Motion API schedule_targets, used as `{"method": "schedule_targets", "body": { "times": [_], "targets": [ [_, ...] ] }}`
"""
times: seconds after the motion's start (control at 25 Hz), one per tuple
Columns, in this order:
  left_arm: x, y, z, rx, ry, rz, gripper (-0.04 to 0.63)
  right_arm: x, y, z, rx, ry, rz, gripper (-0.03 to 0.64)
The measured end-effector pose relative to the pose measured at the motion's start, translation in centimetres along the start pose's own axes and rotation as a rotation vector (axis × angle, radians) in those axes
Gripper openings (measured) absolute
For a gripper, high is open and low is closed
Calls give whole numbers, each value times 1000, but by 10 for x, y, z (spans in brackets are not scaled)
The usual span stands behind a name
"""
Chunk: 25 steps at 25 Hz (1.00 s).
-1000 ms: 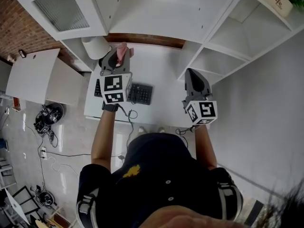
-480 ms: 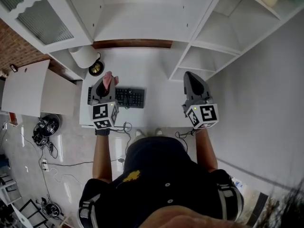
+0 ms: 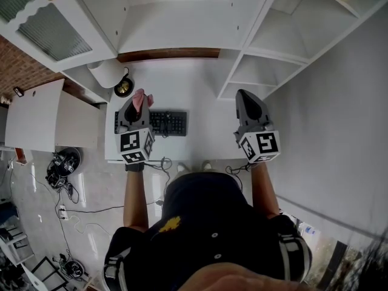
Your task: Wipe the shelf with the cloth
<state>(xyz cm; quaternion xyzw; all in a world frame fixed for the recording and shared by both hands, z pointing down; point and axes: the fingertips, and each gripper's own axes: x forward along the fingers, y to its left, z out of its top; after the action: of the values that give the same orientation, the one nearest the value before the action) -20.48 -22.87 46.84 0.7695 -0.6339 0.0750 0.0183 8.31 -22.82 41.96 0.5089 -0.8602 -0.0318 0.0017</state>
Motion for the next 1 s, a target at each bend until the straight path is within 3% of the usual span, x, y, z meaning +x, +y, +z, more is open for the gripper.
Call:
{"method": "schedule_targets", "body": {
  "times": [0.6,0.8,1.0],
  "targets": [
    [-16,19,-5,-24,14,34,72,8,29,0,-65,32,83,5],
    [-22,6,-2,-37,10,-13,72,10,43,2,-110,53,170,5],
    [-29,6,3,-46,-9,-13,75,10,38,12,-129,20,221,5]
  ]
}}
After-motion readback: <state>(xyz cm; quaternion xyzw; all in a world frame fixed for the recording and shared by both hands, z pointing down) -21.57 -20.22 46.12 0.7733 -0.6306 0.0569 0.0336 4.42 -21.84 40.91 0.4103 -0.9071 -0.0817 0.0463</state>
